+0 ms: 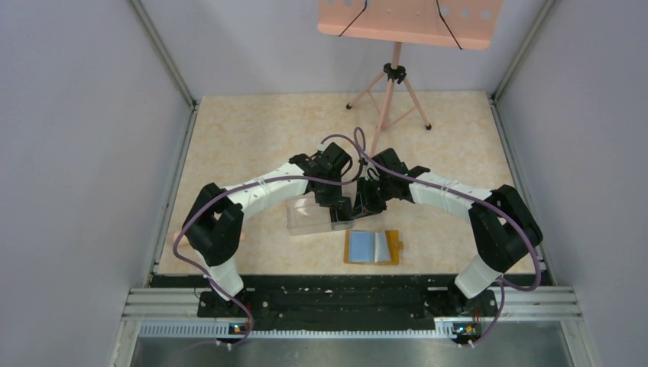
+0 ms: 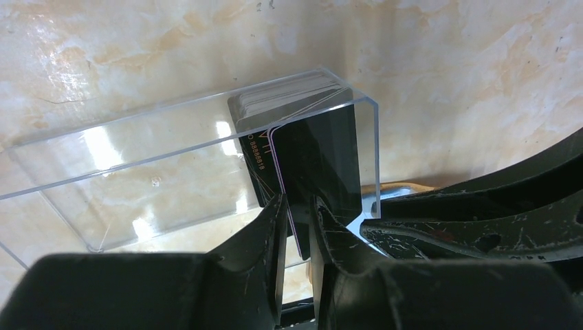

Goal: Put the credit cards into the card holder
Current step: Pick up the credit card from the storage box.

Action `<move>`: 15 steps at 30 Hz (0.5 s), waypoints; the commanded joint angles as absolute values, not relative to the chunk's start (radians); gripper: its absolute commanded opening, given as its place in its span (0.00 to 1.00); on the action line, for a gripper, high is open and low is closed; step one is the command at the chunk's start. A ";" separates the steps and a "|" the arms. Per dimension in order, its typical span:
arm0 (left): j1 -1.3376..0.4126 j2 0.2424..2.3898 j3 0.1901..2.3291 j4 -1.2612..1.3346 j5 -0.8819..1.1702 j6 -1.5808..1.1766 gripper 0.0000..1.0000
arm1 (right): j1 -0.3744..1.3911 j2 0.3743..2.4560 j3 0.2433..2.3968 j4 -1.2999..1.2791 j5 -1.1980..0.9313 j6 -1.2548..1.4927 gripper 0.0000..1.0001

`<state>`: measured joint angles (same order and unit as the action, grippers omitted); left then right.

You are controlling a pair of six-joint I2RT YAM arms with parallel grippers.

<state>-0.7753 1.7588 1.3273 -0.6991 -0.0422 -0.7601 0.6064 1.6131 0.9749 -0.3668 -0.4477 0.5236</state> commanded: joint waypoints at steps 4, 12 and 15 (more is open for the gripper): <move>-0.781 1.680 1.297 -0.571 -0.005 -0.788 0.23 | 0.619 1.617 0.971 -0.356 -0.460 0.515 0.18; -0.782 1.701 1.315 -0.615 -0.012 -0.777 0.24 | 0.618 1.617 0.972 -0.356 -0.462 0.517 0.18; -0.782 1.707 1.321 -0.630 -0.018 -0.768 0.24 | 0.618 1.616 0.973 -0.356 -0.462 0.516 0.18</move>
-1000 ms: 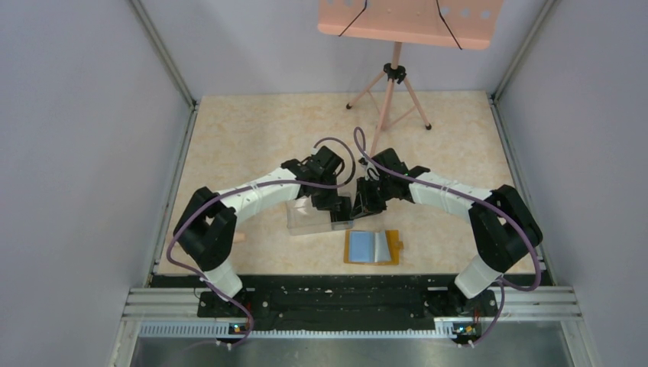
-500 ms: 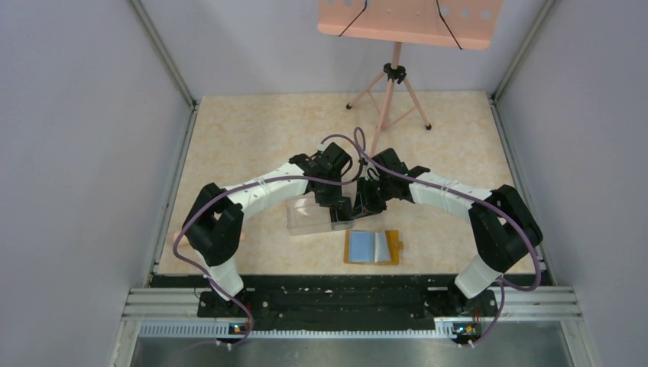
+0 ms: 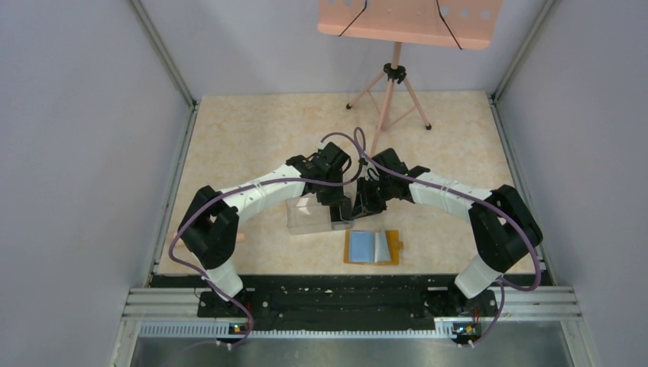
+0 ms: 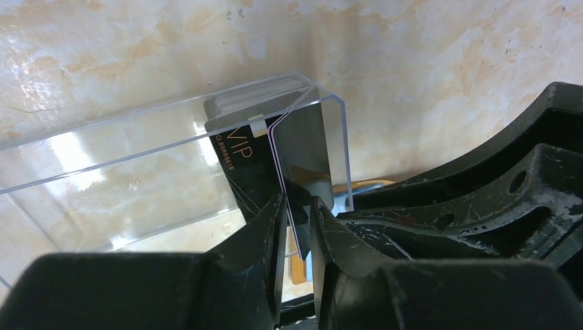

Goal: Put the credit cards into the card holder
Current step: Pick up the credit card from the storage box.

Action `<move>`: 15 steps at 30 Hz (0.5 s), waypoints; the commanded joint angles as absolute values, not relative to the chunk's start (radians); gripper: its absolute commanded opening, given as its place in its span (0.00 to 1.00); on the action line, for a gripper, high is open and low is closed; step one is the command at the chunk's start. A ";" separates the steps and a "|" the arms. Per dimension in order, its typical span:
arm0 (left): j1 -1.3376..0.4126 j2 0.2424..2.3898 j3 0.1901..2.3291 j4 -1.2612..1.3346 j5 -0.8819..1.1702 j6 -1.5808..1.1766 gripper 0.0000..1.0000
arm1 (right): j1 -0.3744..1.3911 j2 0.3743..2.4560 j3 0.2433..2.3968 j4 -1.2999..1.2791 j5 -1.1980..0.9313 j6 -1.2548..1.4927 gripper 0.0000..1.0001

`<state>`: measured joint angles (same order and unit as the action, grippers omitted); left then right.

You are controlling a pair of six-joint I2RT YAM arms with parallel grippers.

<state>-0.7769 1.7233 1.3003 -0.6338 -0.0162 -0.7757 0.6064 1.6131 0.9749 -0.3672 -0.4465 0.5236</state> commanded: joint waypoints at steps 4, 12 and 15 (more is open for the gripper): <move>-0.782 1.714 1.325 -0.647 -0.022 -0.763 0.24 | 0.618 1.612 0.974 -0.356 -0.462 0.517 0.18; -0.782 1.717 1.343 -0.699 -0.057 -0.748 0.24 | 0.618 1.604 0.983 -0.360 -0.463 0.515 0.19; -0.782 1.721 1.354 -0.736 -0.084 -0.738 0.25 | 0.619 1.605 0.983 -0.361 -0.463 0.515 0.19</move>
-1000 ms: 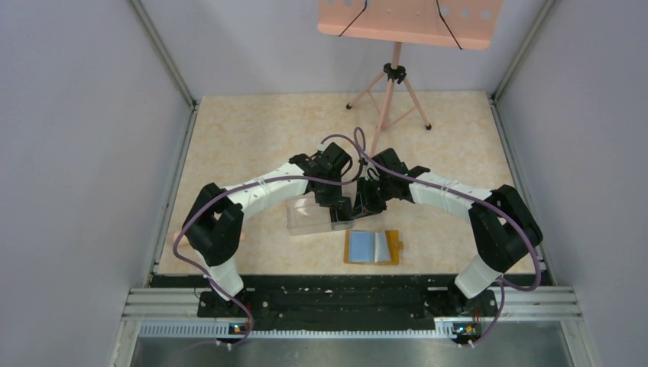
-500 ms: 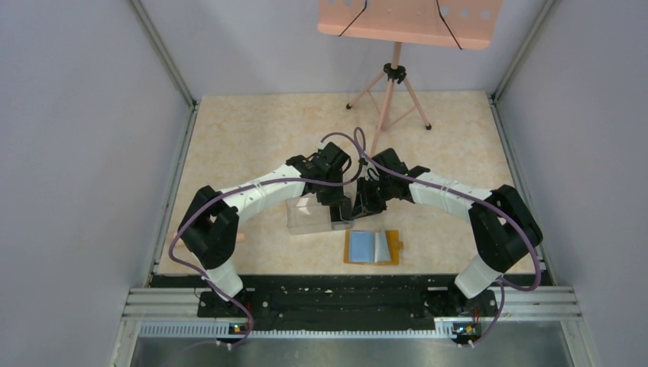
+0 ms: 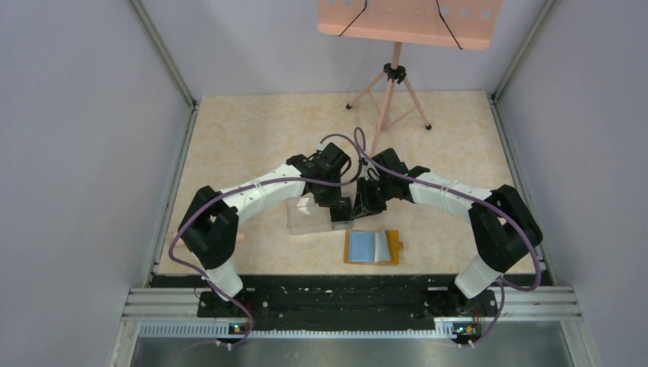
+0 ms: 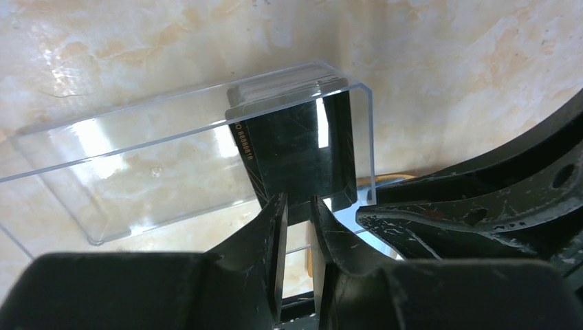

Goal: Put the credit cards into the card holder
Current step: Pick up the credit card from the storage box.

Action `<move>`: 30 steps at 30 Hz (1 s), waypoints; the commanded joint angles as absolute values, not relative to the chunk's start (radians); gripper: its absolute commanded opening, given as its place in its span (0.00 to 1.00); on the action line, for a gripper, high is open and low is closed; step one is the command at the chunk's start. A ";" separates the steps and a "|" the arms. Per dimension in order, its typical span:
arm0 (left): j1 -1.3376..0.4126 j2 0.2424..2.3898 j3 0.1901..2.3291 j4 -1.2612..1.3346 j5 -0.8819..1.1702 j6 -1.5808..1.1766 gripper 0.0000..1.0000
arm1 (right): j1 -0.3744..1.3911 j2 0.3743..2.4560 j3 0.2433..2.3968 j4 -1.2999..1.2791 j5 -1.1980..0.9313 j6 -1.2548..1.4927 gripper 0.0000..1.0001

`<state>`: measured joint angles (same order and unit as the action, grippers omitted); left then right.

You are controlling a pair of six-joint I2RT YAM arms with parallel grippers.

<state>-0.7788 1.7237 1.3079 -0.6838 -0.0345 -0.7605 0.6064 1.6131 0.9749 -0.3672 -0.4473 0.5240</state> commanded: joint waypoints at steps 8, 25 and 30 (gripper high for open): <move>-0.781 1.740 1.357 -0.744 -0.092 -0.730 0.26 | 0.619 1.605 0.983 -0.364 -0.463 0.513 0.19; -0.747 1.819 1.308 -0.709 -0.016 -0.779 0.32 | 0.618 1.613 0.991 -0.370 -0.465 0.508 0.22; -0.749 1.831 1.298 -0.660 0.052 -0.786 0.32 | 0.618 1.612 0.989 -0.369 -0.465 0.507 0.22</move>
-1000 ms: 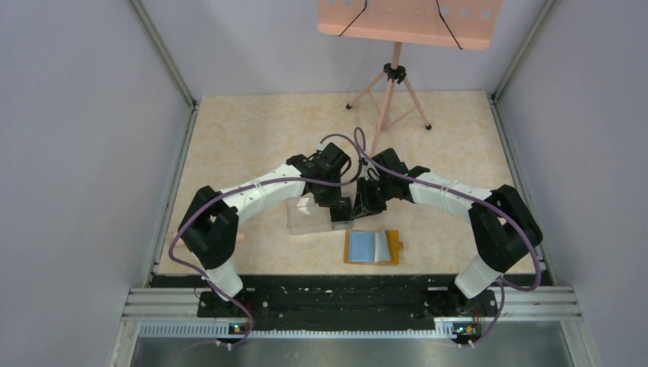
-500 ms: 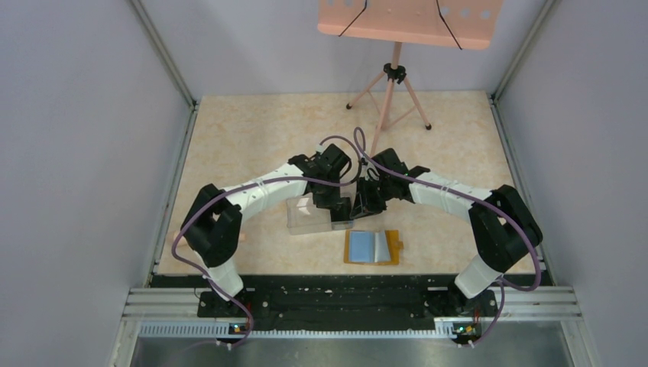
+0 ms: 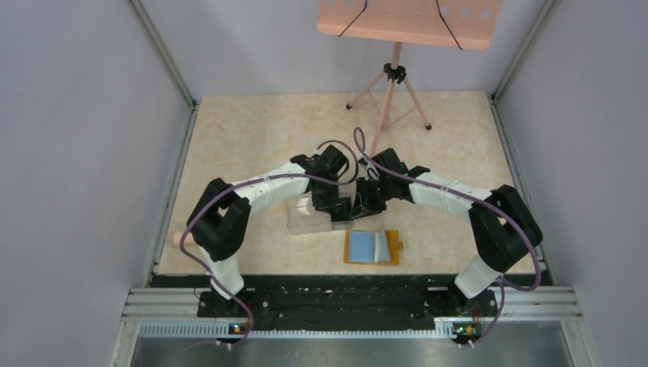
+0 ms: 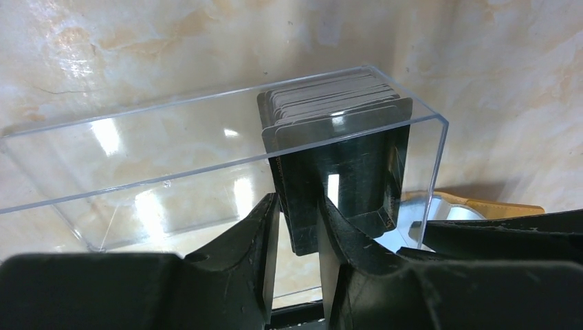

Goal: Put the credit cards into the card holder
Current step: Pick up the credit card from the storage box.

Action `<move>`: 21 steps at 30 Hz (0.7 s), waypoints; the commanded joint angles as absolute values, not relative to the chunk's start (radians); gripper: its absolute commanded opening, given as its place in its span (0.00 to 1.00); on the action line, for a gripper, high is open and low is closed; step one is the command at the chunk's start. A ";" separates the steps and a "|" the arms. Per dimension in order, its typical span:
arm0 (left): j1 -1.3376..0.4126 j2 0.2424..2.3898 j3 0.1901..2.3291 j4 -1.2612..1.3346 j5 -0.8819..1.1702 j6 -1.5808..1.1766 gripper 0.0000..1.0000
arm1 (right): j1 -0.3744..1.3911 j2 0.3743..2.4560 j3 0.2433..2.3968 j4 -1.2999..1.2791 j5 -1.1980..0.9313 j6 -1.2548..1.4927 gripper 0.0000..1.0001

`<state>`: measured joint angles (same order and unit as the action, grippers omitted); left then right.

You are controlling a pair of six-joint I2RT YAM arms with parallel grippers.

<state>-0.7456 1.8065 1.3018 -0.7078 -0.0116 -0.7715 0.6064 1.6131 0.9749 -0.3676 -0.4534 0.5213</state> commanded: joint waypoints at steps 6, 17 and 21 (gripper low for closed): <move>-0.751 1.778 1.242 -0.534 0.122 -0.791 0.33 | 0.618 1.612 0.987 -0.369 -0.465 0.508 0.22; -0.750 1.743 1.242 -0.609 0.020 -0.785 0.34 | 0.618 1.610 0.982 -0.369 -0.465 0.507 0.21; -0.750 1.722 1.241 -0.614 0.013 -0.784 0.34 | 0.619 1.611 0.982 -0.370 -0.465 0.506 0.21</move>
